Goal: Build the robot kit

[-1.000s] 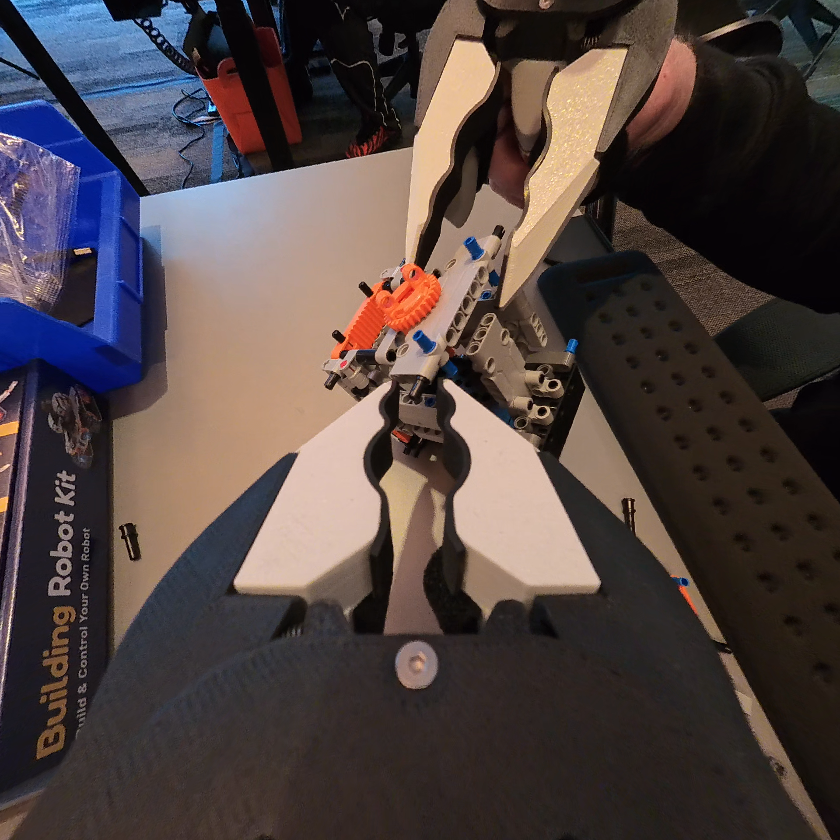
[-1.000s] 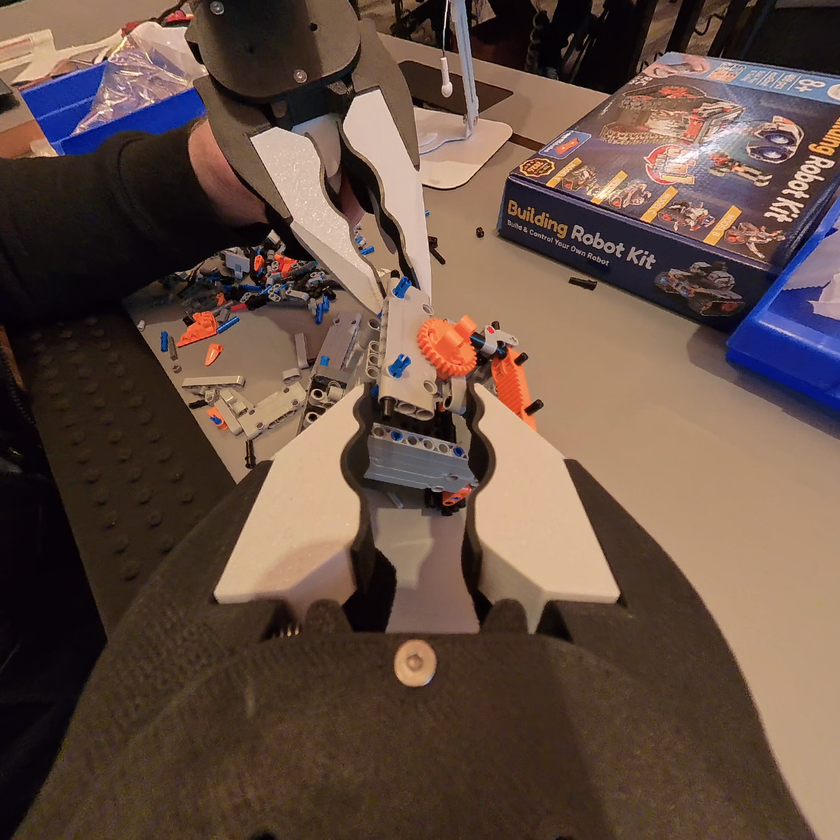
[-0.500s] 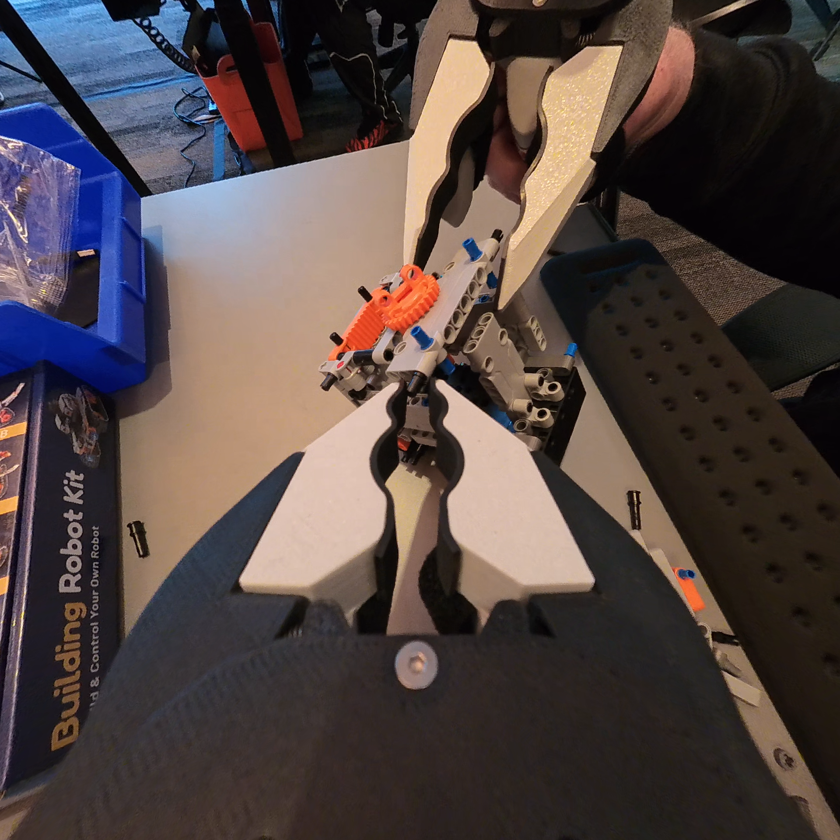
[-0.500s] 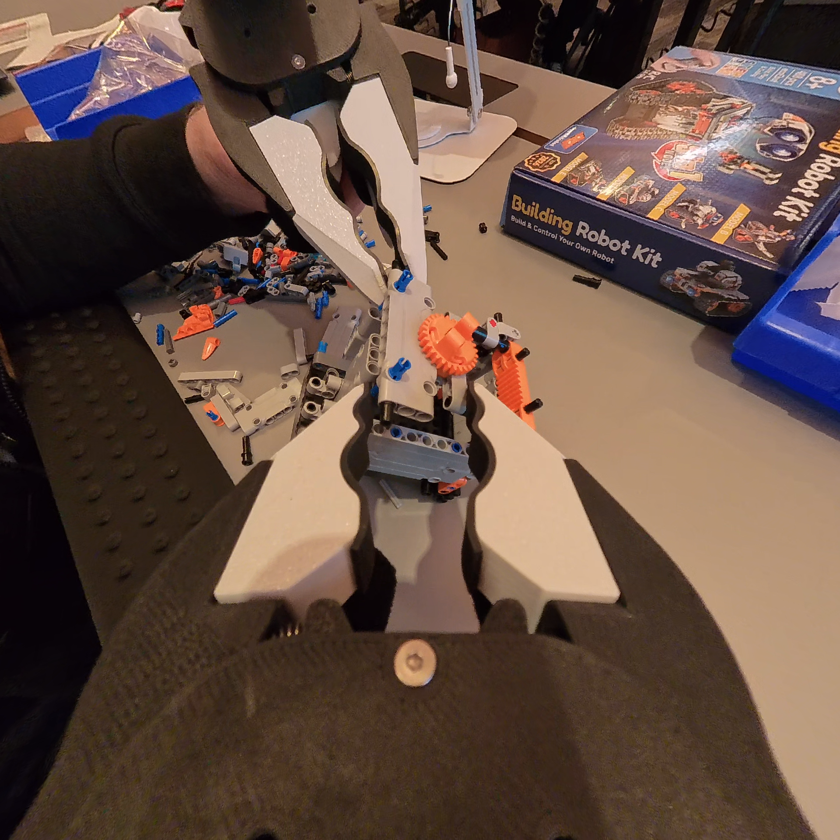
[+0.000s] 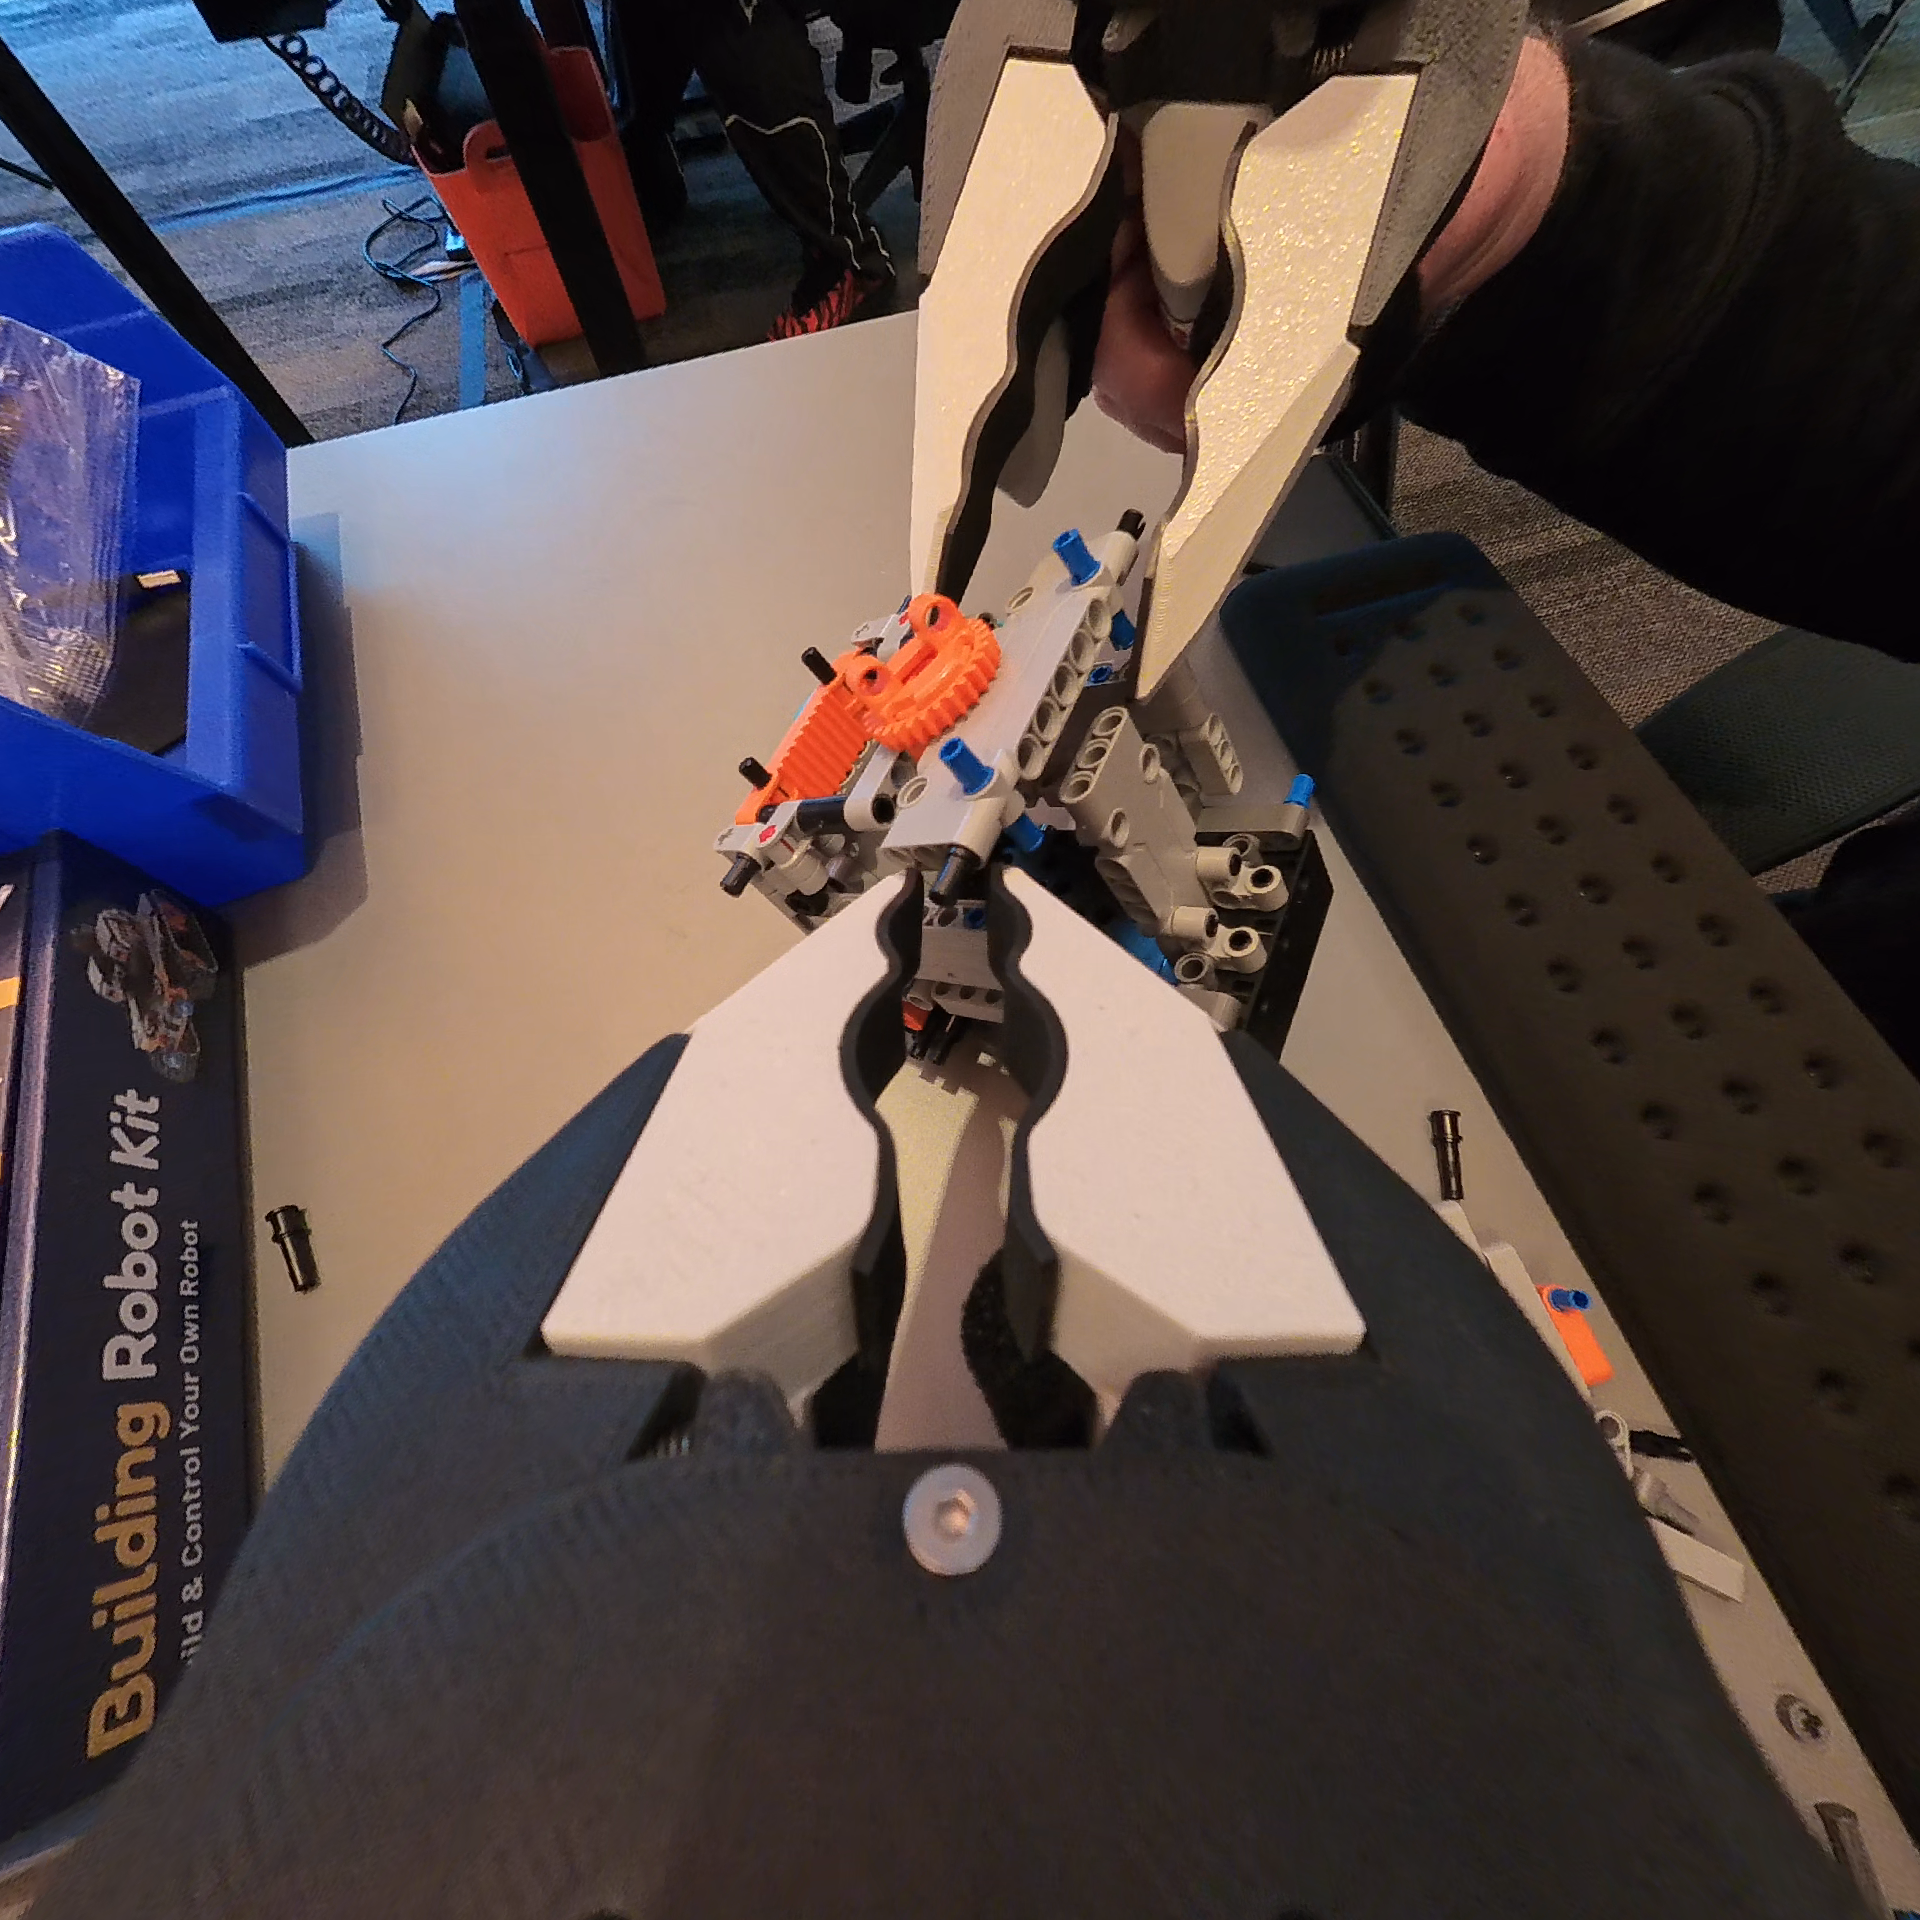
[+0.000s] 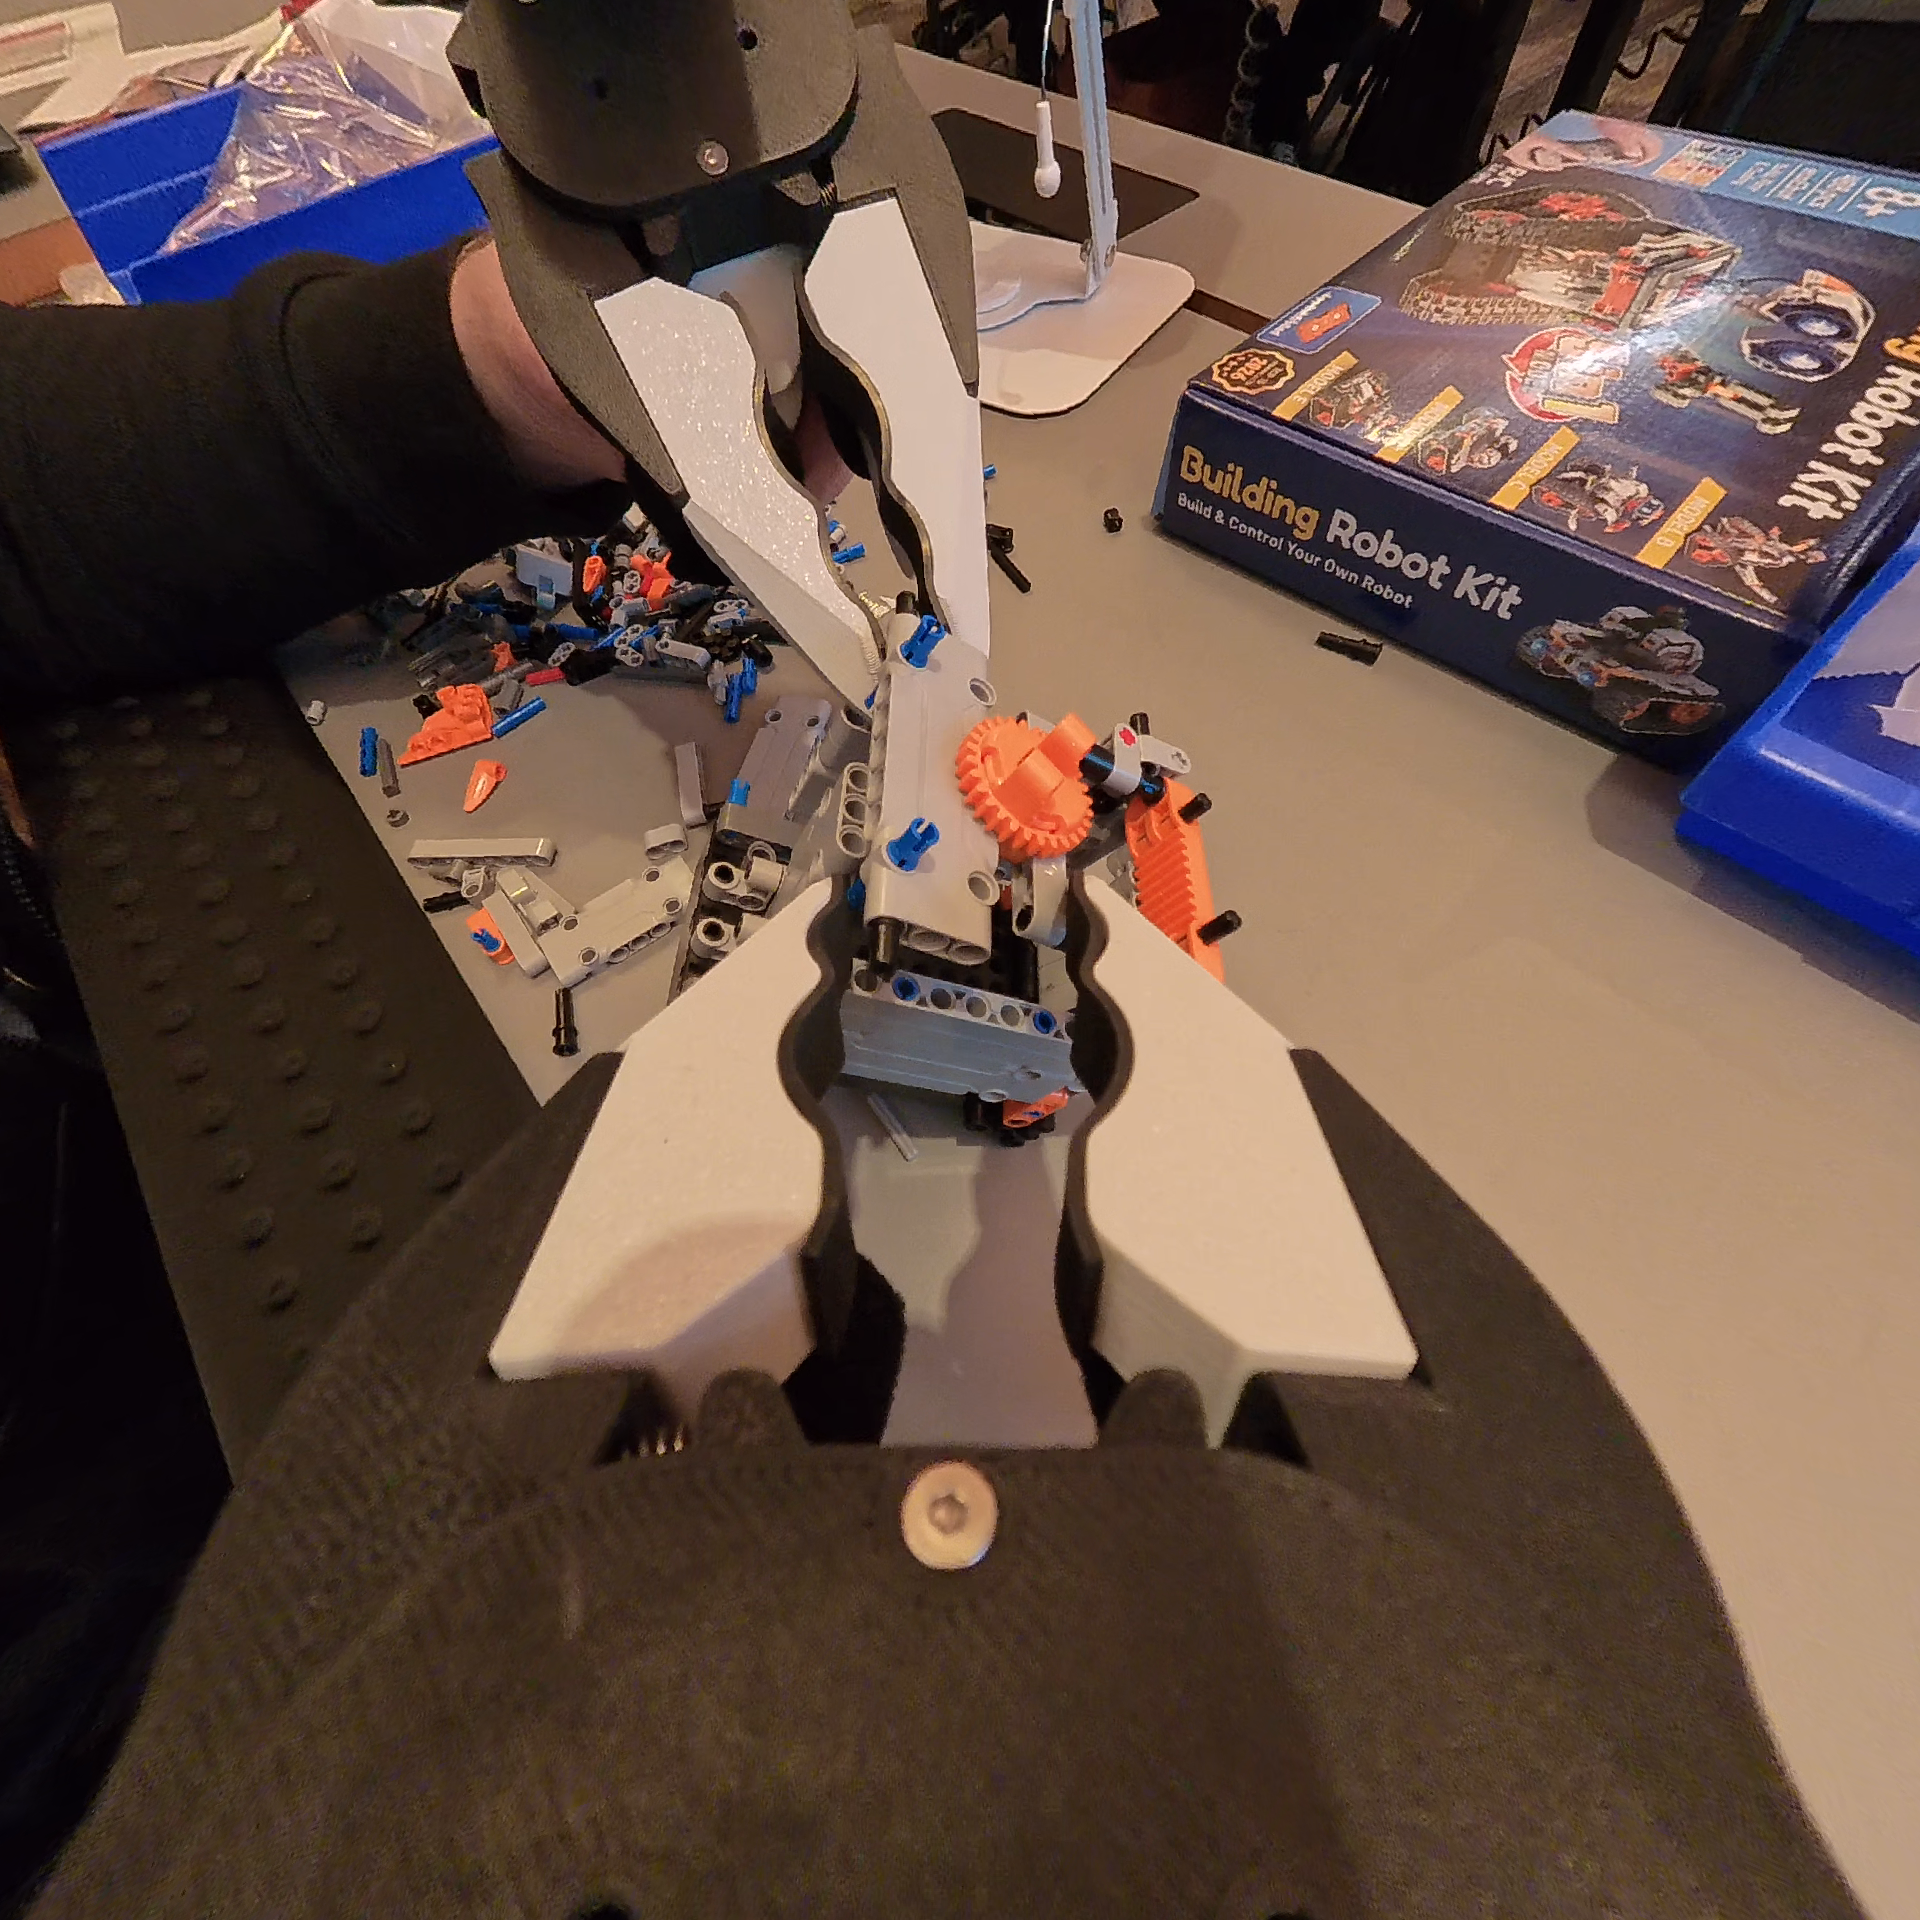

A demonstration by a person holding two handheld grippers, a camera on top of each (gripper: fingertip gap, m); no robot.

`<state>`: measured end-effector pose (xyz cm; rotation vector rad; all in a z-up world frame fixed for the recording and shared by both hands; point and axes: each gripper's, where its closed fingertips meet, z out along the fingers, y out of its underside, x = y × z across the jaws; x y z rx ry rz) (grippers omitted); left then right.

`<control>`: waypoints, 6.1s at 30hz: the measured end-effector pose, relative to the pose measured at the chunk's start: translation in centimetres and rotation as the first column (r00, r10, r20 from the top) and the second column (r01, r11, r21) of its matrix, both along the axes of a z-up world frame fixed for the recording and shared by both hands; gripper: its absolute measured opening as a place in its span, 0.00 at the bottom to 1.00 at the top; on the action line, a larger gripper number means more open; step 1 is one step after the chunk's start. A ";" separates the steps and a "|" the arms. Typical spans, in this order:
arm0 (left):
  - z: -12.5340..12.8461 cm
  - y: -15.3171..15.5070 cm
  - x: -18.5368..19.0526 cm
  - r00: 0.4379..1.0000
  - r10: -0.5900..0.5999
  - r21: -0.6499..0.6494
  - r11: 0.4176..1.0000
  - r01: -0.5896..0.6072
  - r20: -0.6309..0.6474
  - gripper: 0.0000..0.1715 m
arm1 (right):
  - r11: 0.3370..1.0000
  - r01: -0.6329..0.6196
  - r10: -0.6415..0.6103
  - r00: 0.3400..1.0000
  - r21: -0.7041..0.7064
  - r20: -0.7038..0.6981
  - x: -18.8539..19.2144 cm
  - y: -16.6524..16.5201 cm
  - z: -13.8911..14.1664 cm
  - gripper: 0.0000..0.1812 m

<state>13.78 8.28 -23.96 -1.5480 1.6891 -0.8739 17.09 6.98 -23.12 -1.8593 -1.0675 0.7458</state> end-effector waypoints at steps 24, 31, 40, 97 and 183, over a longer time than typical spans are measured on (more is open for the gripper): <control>-0.2 0.0 -0.1 1.000 -0.005 0.002 1.000 0.005 -0.006 0.07 | 1.000 -0.011 0.011 1.000 0.006 -0.014 -0.2 -0.2 0.0 0.22; -0.2 0.0 -0.1 1.000 -0.007 0.002 1.000 0.007 -0.009 0.07 | 1.000 -0.013 0.013 1.000 0.008 -0.013 -0.2 -0.2 -0.1 0.22; -0.2 0.0 -0.2 1.000 -0.008 0.005 1.000 0.009 -0.010 0.07 | 1.000 -0.012 0.012 1.000 0.012 -0.012 -0.2 -0.2 -0.1 0.22; -0.1 -1.4 -0.3 0.968 0.245 0.650 0.729 -0.215 0.046 0.08 | 0.908 0.161 -0.255 0.944 0.387 0.207 1.4 -1.4 -1.7 0.13; -2.7 3.0 -1.3 0.958 0.205 -0.475 0.876 -0.087 0.202 0.16 | 0.939 -0.272 0.334 0.867 -0.213 0.369 -4.7 5.5 -2.4 0.02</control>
